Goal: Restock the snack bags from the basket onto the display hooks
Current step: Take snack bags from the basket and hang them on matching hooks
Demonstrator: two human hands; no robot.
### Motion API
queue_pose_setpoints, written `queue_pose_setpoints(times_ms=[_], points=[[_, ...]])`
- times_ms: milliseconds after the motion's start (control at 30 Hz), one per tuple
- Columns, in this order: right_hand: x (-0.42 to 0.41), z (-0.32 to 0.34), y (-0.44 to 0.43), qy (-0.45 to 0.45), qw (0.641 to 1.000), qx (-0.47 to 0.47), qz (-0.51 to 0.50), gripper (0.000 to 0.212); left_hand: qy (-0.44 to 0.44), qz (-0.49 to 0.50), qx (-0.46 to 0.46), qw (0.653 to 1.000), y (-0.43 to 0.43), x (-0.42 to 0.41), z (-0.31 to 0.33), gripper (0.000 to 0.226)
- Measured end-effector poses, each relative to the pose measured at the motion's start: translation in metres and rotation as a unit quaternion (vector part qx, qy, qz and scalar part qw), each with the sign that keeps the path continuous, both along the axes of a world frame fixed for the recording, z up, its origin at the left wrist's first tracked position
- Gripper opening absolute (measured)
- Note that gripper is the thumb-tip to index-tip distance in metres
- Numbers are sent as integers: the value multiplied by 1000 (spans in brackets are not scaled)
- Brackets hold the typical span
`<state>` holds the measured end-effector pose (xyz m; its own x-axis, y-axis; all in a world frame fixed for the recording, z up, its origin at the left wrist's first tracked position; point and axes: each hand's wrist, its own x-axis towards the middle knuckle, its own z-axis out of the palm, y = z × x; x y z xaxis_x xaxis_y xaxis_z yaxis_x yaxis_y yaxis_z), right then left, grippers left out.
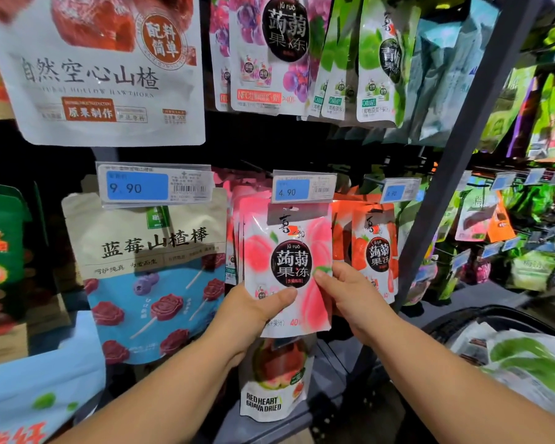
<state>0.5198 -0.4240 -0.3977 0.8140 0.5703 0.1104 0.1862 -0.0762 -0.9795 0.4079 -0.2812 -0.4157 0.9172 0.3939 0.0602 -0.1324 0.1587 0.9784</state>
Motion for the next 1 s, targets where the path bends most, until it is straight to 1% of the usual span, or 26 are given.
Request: queue_pose_setpoints(times_ms=[33,100,233,300,333,400,433,467,500,533,600,633,700,767,933,1000], points=[[2,-1,0,-5,1000,4,-1,14,-2,-2,-2,1000,-1,1,0,35],[6,-4,1,-18,1000,-4,-11,14,-5,0,-1,1000,0,2,-1,37],[7,-5,3,-40,999,-10,-23,14,7,14,18,1000,-1,4,-2,34],[5,-3,5,-45,998,-17,-33,16,11,51,49,997,-2,4,0,28],[5,-2,7,-43,998,-20,-38,17,14,88,86,992,-2,4,2,32],[2,0,14,-53,996,-35,-60,21,30,188,173,966,-1,8,2,53],[2,-2,18,-66,994,-43,-75,30,30,236,205,949,-1,10,3,60],[2,-4,21,-76,992,-45,-85,39,23,278,228,933,-2,12,3,64],[3,-7,23,-80,991,-45,-98,44,12,313,248,917,-2,13,3,69],[3,-10,25,-84,989,-49,-113,44,5,333,262,906,-2,16,3,76],[3,-13,27,-96,984,-56,-138,35,-6,328,282,902,-2,20,1,88],[4,-15,27,-103,981,-62,-150,30,-14,310,298,903,-2,22,0,89],[4,-16,27,-119,976,-73,-168,24,-33,274,330,903,-1,27,-5,89],[5,-16,27,-125,974,-73,-176,21,-42,258,345,901,0,32,-8,87],[10,-16,27,-121,970,-107,-180,20,13,244,333,911,-1,39,-8,85],[13,-15,31,-119,968,-114,-187,24,21,251,337,907,-1,43,-8,84]])
